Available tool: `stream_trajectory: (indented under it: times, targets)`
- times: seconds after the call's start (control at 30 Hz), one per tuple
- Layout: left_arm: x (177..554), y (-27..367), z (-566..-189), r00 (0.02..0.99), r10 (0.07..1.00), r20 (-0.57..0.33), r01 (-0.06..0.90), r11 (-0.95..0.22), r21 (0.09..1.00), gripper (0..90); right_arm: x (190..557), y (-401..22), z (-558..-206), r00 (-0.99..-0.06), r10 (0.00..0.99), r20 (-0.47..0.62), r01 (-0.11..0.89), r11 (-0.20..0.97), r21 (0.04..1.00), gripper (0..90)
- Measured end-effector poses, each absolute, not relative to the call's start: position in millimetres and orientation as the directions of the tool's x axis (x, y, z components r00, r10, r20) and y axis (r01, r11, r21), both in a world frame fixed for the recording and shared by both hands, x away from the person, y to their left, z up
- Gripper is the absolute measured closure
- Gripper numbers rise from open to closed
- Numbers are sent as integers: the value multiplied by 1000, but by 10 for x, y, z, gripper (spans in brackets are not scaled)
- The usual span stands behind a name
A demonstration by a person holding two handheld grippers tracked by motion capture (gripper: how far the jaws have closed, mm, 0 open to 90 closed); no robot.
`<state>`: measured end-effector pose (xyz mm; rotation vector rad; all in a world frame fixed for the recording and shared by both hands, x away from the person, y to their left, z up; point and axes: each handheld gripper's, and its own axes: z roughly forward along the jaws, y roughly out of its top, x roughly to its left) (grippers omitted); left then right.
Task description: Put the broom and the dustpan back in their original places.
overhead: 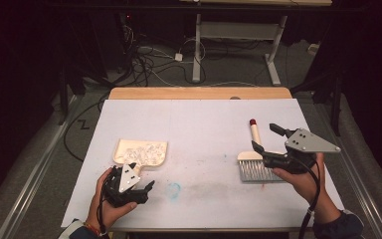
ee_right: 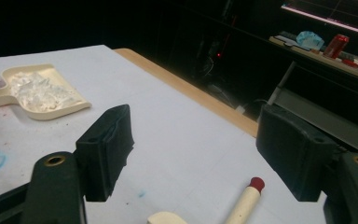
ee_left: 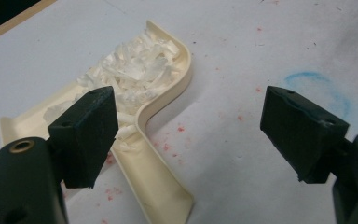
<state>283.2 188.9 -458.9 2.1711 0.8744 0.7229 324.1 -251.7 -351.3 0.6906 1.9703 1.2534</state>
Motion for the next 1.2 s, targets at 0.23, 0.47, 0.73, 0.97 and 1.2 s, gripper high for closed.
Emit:
stream_trajectory:
  times: [0.23,0.47,0.73,0.97,1.2]
  targets:
    - [2830,1877,-4595,622,746,239,367,-547,752,181,3132,-2546,-3562,-638,716,-284,53,409,911,269]
    - [2822,1870,-4594,622,744,243,361,-549,754,181,3023,-2631,-3652,-620,727,-294,51,411,910,268]
    - [2798,1852,-4575,624,739,255,344,-552,760,174,2944,-2705,-3778,-609,732,-305,64,430,901,234]
    - [2786,1854,-4561,623,739,257,333,-548,767,174,2907,-2731,-3917,-617,726,-304,81,442,893,201]
    - [2793,1844,-4562,629,734,257,326,-549,769,174,2895,-2813,-4070,-615,730,-297,93,442,892,205]
